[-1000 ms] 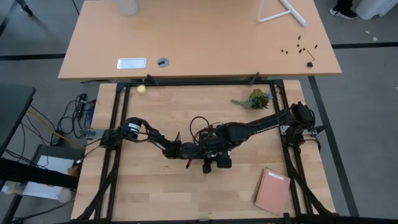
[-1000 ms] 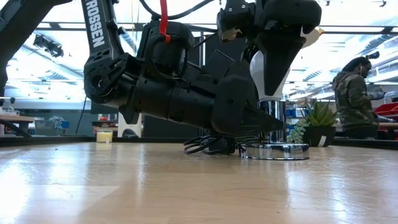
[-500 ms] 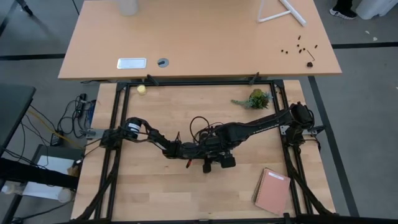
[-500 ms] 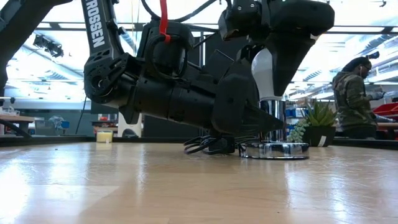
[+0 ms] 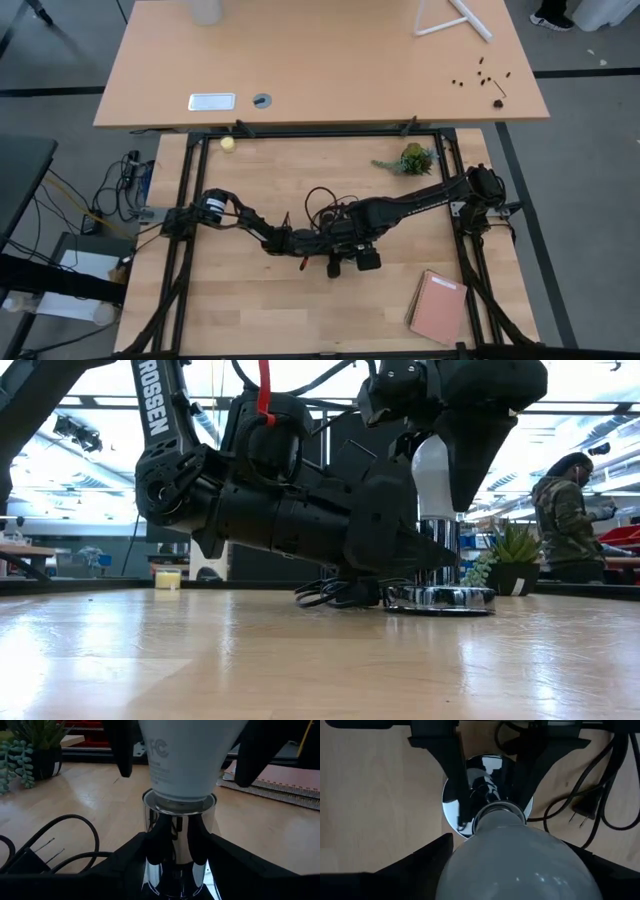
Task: Screw lightbulb
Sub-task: Insert the white lightbulb into the metallic lamp
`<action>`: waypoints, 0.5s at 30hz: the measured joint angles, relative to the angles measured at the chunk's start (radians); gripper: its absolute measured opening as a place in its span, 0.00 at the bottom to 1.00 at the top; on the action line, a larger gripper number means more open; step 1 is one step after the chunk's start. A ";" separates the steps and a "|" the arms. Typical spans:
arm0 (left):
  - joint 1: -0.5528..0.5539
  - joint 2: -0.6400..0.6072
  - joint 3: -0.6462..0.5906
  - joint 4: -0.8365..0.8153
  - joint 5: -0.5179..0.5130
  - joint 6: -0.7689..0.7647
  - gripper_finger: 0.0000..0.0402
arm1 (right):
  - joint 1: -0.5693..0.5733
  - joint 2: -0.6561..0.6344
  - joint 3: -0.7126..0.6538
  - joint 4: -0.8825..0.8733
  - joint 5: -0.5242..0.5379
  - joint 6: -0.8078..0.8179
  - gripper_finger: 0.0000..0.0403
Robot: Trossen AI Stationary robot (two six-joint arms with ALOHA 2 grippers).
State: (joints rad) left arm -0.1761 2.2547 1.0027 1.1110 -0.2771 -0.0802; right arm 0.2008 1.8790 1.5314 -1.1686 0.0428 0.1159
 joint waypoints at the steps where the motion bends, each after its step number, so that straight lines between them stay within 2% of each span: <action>1: 0.000 0.000 0.000 -0.001 0.000 0.011 0.49 | -0.001 0.000 0.000 0.000 0.001 0.008 0.76; 15: 0.000 0.000 0.002 -0.015 0.000 0.046 0.49 | -0.004 -0.005 -0.032 0.022 0.008 -0.008 0.76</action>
State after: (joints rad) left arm -0.1764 2.2551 1.0046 1.0965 -0.2775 -0.0338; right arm 0.1967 1.8744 1.4990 -1.1464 0.0508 0.1081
